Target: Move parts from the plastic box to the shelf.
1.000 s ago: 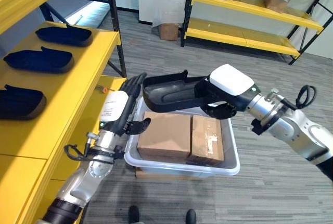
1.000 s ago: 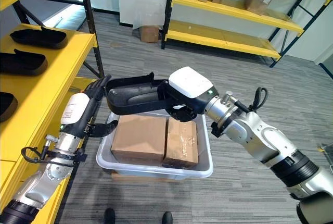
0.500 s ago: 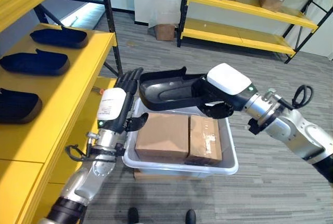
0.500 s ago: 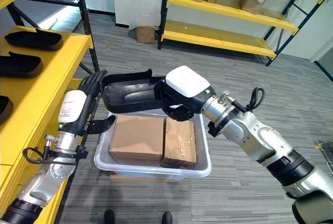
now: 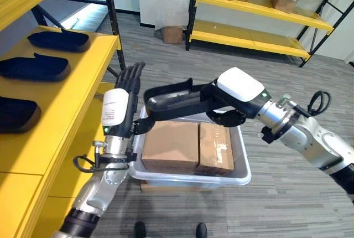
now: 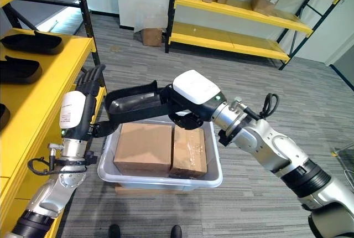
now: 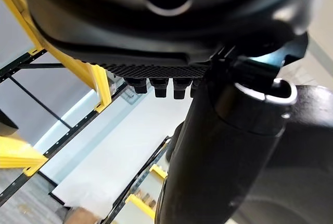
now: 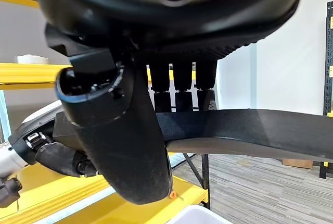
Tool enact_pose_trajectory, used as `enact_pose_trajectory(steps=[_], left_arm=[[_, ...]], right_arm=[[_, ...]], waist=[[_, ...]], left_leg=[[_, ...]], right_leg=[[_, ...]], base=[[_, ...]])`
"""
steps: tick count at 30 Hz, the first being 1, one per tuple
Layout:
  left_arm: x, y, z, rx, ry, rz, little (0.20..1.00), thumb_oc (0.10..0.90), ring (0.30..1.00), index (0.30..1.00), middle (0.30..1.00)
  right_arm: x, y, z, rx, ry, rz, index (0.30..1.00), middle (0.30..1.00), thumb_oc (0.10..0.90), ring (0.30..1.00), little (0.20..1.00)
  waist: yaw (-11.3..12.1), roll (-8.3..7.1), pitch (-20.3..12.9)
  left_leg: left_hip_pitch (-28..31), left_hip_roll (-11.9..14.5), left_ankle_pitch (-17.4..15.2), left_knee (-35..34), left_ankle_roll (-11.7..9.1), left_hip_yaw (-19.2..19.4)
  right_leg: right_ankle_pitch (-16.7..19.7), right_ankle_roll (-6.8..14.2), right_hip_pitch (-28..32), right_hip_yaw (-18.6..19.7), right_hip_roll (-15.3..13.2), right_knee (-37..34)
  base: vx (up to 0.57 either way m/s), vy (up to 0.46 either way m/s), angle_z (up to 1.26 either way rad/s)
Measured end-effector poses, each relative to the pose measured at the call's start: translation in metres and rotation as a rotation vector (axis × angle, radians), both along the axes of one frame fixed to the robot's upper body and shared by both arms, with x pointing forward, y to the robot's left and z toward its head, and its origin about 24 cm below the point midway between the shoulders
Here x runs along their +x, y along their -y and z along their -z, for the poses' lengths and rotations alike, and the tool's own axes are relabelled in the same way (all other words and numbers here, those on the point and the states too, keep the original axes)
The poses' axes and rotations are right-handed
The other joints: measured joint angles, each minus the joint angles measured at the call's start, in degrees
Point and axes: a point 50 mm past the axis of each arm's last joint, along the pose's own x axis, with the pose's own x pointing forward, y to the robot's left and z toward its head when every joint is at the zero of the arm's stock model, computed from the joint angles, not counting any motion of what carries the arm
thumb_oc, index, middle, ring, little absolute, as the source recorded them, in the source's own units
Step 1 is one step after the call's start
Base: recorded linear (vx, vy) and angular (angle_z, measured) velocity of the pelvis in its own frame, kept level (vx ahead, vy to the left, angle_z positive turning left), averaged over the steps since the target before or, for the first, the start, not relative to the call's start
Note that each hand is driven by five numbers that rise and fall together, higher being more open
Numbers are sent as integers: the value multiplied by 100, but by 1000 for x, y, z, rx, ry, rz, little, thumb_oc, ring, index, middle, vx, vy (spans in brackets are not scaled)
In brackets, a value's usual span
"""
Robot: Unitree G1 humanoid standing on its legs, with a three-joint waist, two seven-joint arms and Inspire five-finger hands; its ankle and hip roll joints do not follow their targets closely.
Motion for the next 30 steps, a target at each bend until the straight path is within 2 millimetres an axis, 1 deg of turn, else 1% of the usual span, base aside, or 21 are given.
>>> enact_pose_trajectory(steps=[5, 7, 14, 23, 27, 30], left_arm=[[-2, 4, -14, -40, 83, -2, 1000, 900, 1000, 1000, 1000], [-2, 4, -16, -39, 93, -2, 1000, 900, 1000, 1000, 1000], [-2, 4, -16, -31, 91, 0, 1000, 900, 1000, 1000, 1000], [-2, 14, -9, -21, 54, 50, 1000, 900, 1000, 1000, 1000], [-3, 19, -6, 8, 19, 89, 1000, 900, 1000, 1000, 1000], [-3, 17, -6, 43, 1, 105, 1000, 900, 1000, 1000, 1000]], right_arm=[[0, 0, 0, 3, 2, 1, 300, 300, 400, 300, 300], [0, 0, 0, 6, 5, 2, 300, 300, 400, 300, 300], [0, 0, -2, 10, 14, -1, 300, 300, 400, 300, 300], [0, -1, -2, 14, 15, -3, 300, 300, 400, 300, 300], [0, -2, -2, 15, 14, -3, 300, 300, 400, 300, 300], [2, -1, -1, 13, 9, 5, 300, 300, 400, 300, 300]], waist=[[-15, -22, -16], [-26, -37, -26], [-81, -55, -39], [-105, -55, -39], [-102, -55, -39], [-109, -54, -39]], left_leg=[[-2, 2, -2, 0, 3, 0], [-2, 2, -4, 0, 5, 1], [-2, 3, -13, 0, 19, -5], [-1, 1, -12, 0, 19, -14], [-1, 1, -12, 0, 19, -17], [1, 1, -12, 0, 19, -15]], right_leg=[[0, 0, -2, -1, 2, 0], [-1, 0, -3, 0, 2, 0], [-1, -1, 0, -1, 2, -1], [0, -1, 3, -4, 3, -1], [0, -1, 6, -5, 3, -1], [0, -1, 4, -3, 3, -1]], base=[[0, 0, 0], [0, 0, 0], [0, 0, 0], [0, 0, 0], [0, 0, 0], [0, 0, 0]])
